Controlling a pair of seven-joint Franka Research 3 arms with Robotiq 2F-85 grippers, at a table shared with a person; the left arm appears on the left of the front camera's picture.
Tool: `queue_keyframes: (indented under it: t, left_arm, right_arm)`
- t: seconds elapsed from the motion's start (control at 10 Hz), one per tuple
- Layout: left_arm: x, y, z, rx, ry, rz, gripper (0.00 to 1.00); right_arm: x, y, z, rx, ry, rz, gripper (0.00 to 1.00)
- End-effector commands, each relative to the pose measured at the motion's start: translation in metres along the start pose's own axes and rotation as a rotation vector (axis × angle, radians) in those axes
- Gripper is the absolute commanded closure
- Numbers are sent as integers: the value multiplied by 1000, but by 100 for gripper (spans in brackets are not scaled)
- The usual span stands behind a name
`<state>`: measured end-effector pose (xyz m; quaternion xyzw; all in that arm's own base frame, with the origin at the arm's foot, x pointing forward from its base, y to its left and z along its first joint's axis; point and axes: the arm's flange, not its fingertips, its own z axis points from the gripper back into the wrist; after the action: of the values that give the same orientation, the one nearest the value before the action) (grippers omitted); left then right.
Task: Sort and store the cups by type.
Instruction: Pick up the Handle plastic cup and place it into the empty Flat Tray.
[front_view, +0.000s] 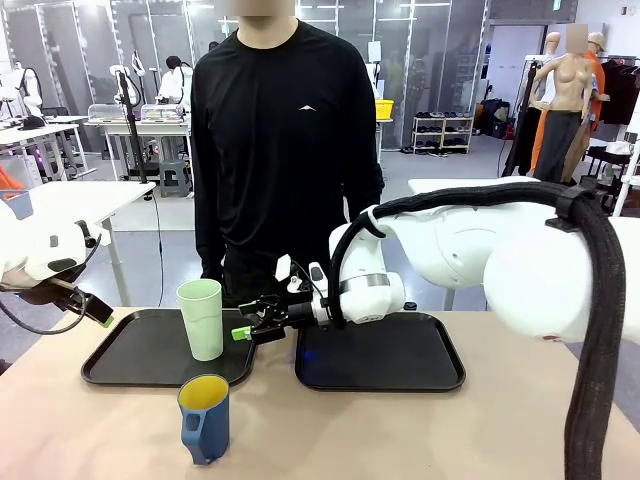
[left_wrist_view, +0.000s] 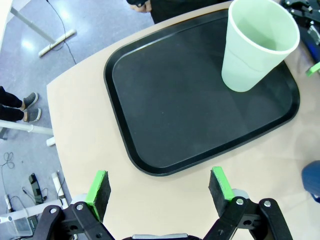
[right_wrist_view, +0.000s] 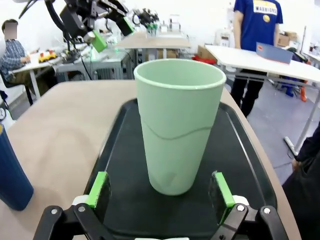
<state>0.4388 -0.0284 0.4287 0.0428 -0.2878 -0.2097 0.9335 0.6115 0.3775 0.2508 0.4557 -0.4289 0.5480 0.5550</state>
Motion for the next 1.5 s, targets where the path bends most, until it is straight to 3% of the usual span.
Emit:
queue_keyframes:
  t: [0.0, 0.4, 0.6, 0.7, 0.9, 1.1, 1.4]
  left_arm:
    - [0, 2, 1, -2, -3, 6, 0]
    - [0, 2, 1, -2, -3, 6, 0]
    - [0, 2, 1, -2, -3, 6, 0]
    - [0, 2, 1, -2, -3, 6, 0]
    - [0, 2, 1, -2, -3, 6, 0]
    - [0, 2, 1, -2, -3, 6, 0]
    - [0, 2, 1, -2, -3, 6, 0]
  right_arm:
    - [25, 44, 44, -93, 115, 20, 0]
    - [73, 125, 133, -314, 402, 38, 0]
    - [96, 163, 188, -446, 618, 33, 0]
    - [102, 172, 206, -430, 656, 21, 0]
    - [108, 187, 247, -552, 730, -16, 0]
    - [107, 200, 283, -628, 862, -115, 0]
    - [100, 201, 326, -649, 918, -179, 0]
